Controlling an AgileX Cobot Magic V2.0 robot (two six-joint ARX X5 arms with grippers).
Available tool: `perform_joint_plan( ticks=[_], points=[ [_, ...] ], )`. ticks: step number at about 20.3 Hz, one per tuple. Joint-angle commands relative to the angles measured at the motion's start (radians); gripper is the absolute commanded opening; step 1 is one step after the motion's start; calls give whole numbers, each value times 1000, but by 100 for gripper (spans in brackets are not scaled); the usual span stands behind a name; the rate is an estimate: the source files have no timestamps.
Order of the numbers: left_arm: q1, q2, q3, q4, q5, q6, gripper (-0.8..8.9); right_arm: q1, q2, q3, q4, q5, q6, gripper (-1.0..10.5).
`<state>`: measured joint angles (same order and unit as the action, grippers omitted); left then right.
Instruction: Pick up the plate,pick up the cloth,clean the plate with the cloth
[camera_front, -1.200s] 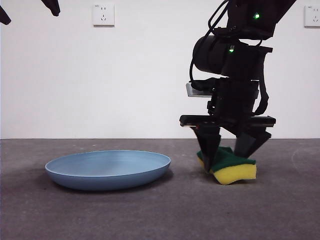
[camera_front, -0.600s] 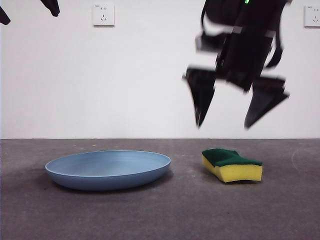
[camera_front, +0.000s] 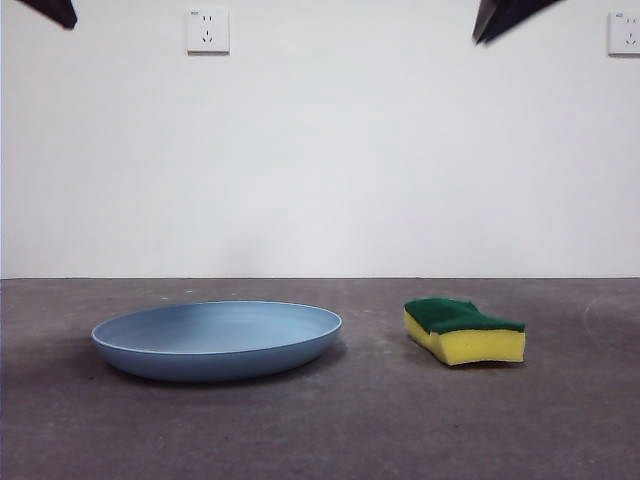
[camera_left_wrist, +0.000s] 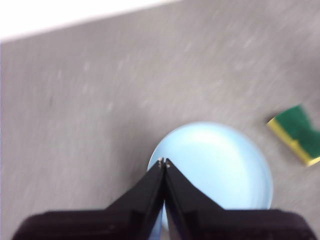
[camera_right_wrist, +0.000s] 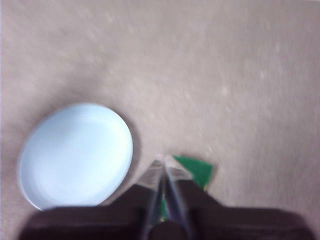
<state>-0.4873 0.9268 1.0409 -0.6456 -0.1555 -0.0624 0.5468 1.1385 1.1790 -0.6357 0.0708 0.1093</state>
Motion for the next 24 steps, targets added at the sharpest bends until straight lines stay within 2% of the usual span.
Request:
perform_joint_plan(
  ticks=[1,7,9,11,24],
  points=[
    [-21,-71,-82,79,-5,14,-8,21,-79,-95,68,47,-6,-9],
    [-43,-365,-434,300,-54,2,-8,97,-348,-456,304,190,12,-9],
    [-43,-447,-517,324,-53,-18,-8,113,-405,-529,336,197,37,-7],
    [-43,-468,-529,289,-49,-46,-3,113,-409,-531,309,198,74,1],
    [-43,-436,-529,245,-52,-46,-3,113,-412,-531,305,198,74,1]
  ],
)
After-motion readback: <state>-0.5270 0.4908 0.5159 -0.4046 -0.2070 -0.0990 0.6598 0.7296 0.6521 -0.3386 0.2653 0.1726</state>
